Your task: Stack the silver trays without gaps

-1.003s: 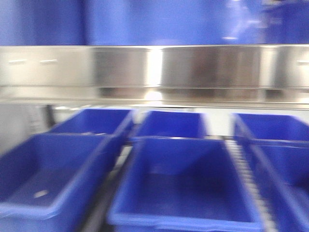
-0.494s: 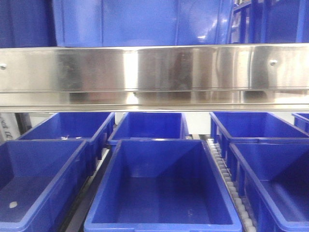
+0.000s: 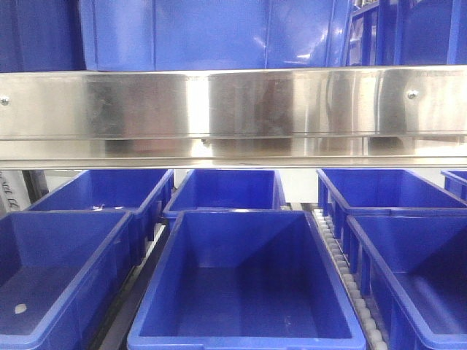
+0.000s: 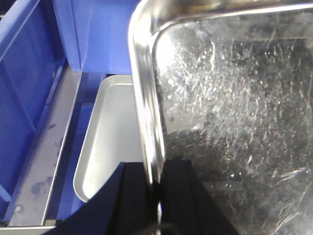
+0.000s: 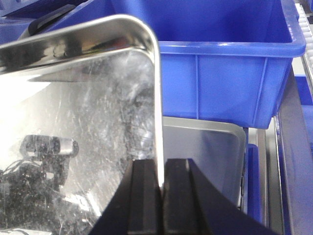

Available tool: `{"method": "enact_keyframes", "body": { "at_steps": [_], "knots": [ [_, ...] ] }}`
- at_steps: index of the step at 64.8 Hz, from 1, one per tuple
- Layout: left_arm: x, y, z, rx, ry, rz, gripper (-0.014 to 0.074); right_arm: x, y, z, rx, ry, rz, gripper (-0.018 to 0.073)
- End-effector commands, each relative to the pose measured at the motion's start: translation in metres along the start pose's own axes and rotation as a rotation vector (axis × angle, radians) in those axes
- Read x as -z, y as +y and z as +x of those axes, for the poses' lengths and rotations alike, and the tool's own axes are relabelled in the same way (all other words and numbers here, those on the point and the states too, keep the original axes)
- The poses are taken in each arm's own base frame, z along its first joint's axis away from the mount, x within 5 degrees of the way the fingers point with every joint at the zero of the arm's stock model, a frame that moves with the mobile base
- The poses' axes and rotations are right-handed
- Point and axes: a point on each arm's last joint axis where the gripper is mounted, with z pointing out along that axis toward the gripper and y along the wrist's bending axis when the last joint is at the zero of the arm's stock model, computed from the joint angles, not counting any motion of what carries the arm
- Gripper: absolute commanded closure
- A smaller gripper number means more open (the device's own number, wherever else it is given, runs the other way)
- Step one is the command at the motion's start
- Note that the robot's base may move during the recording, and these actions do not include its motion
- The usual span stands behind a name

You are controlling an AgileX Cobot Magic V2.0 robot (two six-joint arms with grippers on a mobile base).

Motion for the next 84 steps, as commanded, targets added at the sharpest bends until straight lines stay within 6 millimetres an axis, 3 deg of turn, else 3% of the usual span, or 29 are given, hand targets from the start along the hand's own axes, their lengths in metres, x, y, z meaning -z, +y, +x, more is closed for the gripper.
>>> {"method": "enact_keyframes", "body": {
  "at_steps": [1, 21, 33, 45, 50, 66, 84],
  "knots": [
    [0.001, -0.004, -0.002, -0.033, -0.029, 0.029, 0.0613, 0.009, 0.006, -0.011, -0.005, -0.096, -0.067, 0.0636],
    [0.001, -0.004, -0.002, -0.033, -0.029, 0.029, 0.0613, 0.008, 0.003, -0.007, -0.005, -0.051, -0.037, 0.0636],
    [-0.007, -0.003, -0.006, -0.016, -0.054, 0.039, 0.0613, -0.011, -0.001, 0.009, 0.005, 0.090, 0.045, 0.0636],
    [-0.046, 0.009, -0.005, 0.055, 0.016, 0.006, 0.0613, -0.049, 0.004, 0.021, 0.023, 0.128, 0.047, 0.0636],
    [-0.068, 0.012, -0.004, 0.065, 0.040, 0.033, 0.0613, -0.073, 0.003, 0.034, 0.029, 0.191, 0.075, 0.0636],
    [-0.126, 0.017, 0.011, 0.090, 0.144, 0.047, 0.0613, -0.129, -0.028, 0.053, -0.138, 0.310, 0.101, 0.0636],
    [-0.176, 0.011, 0.036, 0.040, 0.242, 0.022, 0.0613, -0.159, -0.038, 0.067, -0.089, 0.329, 0.102, 0.0636]
  ]
}}
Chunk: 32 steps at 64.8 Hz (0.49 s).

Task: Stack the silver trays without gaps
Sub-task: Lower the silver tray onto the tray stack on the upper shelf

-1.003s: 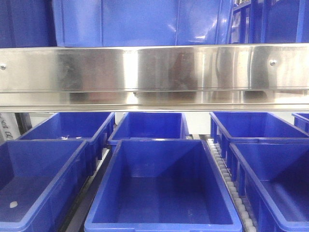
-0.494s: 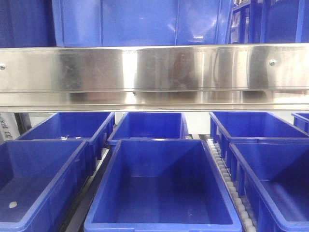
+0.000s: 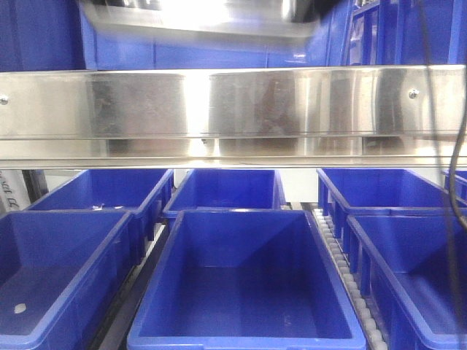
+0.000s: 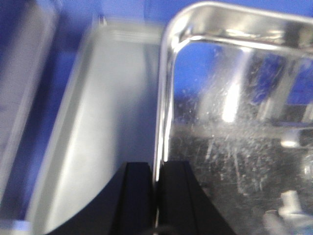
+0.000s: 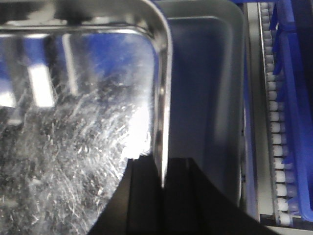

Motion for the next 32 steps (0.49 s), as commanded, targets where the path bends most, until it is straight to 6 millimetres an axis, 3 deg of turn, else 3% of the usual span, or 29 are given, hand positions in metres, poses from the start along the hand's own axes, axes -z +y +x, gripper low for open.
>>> {"method": "enact_keyframes", "body": {
  "at_steps": [1, 12, 25, 32],
  "knots": [
    [-0.009, -0.005, -0.002, 0.001, -0.023, 0.030, 0.0613, -0.003, 0.004, -0.007, 0.022, -0.065, -0.041, 0.0636],
    [-0.024, -0.007, 0.003, -0.006, 0.005, 0.020, 0.0613, -0.019, 0.004, -0.004, 0.024, -0.046, -0.034, 0.0636],
    [-0.026, -0.007, 0.002, -0.014, -0.013, 0.024, 0.0613, -0.024, 0.004, -0.002, 0.024, -0.037, -0.029, 0.0629],
    [-0.026, -0.007, 0.001, -0.015, -0.016, 0.024, 0.0576, -0.024, 0.003, -0.004, 0.024, -0.053, -0.035, 0.0456]
  ]
}}
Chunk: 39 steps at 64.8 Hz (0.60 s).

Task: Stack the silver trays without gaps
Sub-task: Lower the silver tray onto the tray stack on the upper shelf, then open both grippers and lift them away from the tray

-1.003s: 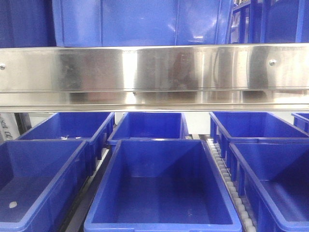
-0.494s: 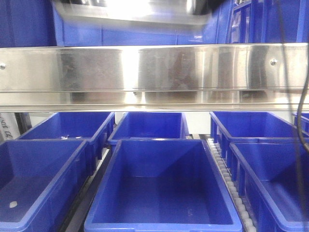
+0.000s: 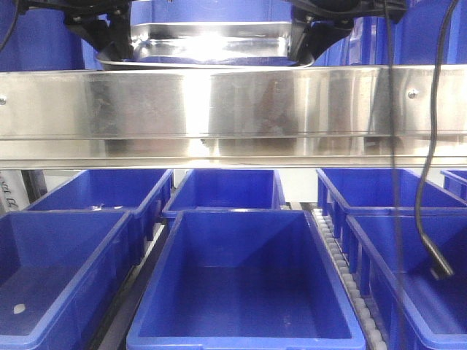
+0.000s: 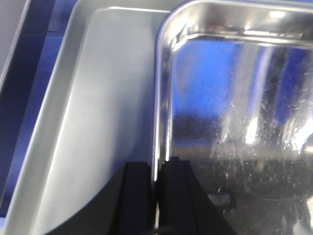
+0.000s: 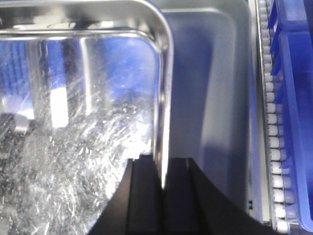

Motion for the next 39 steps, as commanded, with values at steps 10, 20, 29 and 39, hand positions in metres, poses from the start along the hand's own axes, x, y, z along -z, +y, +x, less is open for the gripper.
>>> {"method": "enact_keyframes", "body": {
  "at_steps": [10, 20, 29, 39],
  "knots": [
    [0.003, -0.004, -0.005, -0.008, -0.050, 0.021, 0.0334, 0.007, 0.004, -0.010, 0.006, -0.064, -0.038, 0.0229],
    [0.007, 0.003, -0.008, -0.019, -0.071, -0.033, 0.0162, 0.018, 0.005, -0.023, -0.003, -0.099, -0.044, 0.0229],
    [0.019, 0.006, -0.017, 0.006, -0.106, -0.037, 0.0159, 0.035, 0.010, -0.038, -0.004, -0.132, -0.051, 0.0231],
    [0.051, 0.007, -0.035, 0.043, -0.157, -0.028, 0.0344, 0.058, 0.013, -0.051, 0.000, -0.124, -0.039, 0.0398]
  ]
}}
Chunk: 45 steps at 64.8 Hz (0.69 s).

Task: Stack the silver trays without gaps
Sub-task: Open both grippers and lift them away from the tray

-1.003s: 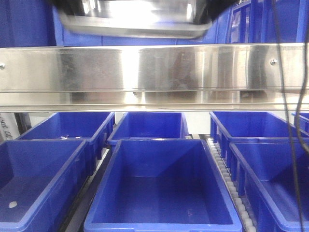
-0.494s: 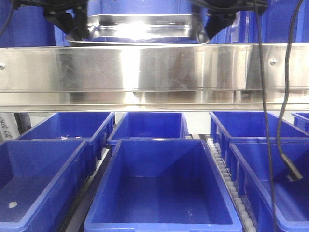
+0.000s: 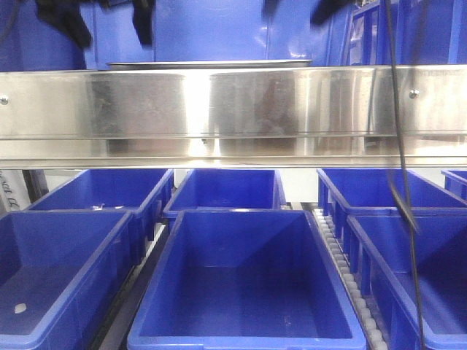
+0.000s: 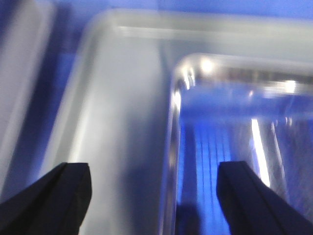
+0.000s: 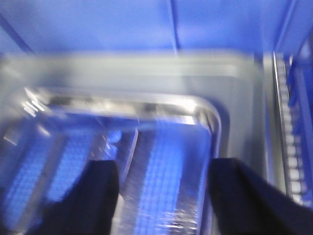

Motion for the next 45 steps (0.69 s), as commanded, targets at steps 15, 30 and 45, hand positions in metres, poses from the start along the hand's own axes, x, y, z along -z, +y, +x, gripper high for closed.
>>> {"method": "enact_keyframes", "body": {
  "at_steps": [15, 30, 45],
  "knots": [
    [0.088, 0.008, -0.044, 0.093, -0.140, 0.106, 0.0587, 0.057, 0.005, -0.027, 0.105, -0.038, 0.009, 0.0628],
    [0.120, 0.005, -0.037, 0.094, -0.132, 0.248, 0.0592, 0.093, 0.008, -0.026, 0.237, -0.100, -0.042, 0.0629],
    [0.129, 0.007, 0.000, 0.087, -0.293, 0.371, 0.0592, 0.116, -0.009, 0.022, 0.262, -0.269, -0.124, 0.0629]
  ]
}}
